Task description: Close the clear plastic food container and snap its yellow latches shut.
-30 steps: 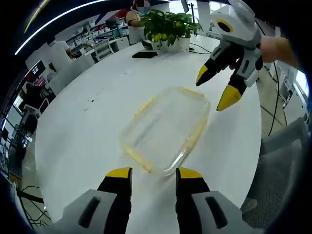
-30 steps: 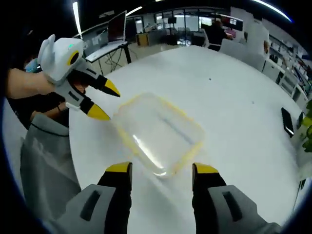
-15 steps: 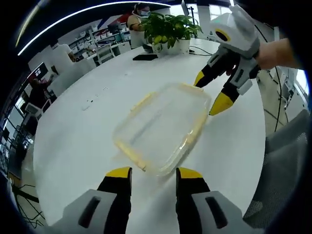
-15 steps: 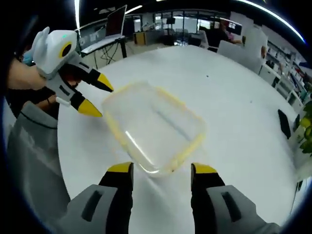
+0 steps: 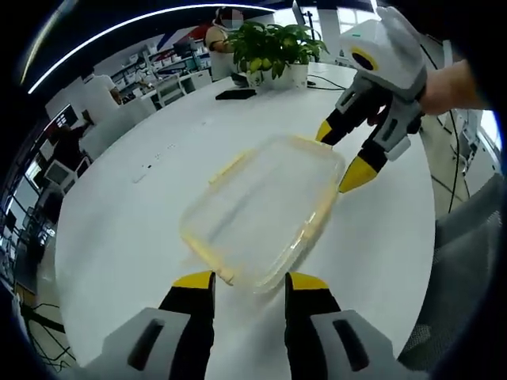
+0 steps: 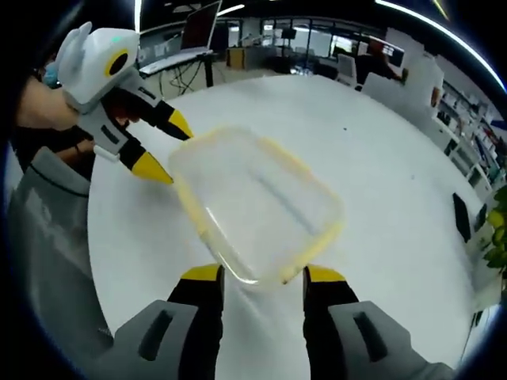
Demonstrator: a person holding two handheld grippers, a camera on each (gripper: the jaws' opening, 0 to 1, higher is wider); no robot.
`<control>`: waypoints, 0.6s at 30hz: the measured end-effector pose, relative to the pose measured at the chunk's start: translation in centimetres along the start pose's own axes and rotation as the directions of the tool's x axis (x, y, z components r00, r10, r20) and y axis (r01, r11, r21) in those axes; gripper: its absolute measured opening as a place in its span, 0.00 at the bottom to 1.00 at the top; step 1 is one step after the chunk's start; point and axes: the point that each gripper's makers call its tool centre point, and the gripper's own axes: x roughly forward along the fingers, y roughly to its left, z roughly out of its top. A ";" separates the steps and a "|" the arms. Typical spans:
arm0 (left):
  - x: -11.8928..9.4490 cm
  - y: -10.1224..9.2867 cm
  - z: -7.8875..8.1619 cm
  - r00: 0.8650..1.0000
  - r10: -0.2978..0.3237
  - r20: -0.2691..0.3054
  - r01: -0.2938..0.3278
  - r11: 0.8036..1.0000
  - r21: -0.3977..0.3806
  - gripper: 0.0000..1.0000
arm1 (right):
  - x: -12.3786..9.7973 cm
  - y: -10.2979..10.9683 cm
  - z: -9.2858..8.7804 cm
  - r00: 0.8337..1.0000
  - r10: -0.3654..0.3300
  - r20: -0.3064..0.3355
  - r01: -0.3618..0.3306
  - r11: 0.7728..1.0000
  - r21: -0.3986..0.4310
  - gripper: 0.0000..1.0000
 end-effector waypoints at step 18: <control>-0.5 1.8 -1.1 0.999 0.026 -0.027 -0.026 1.000 -0.003 0.27 | 1.1 0.8 1.5 1.000 0.022 0.005 -0.022 1.000 -0.019 0.35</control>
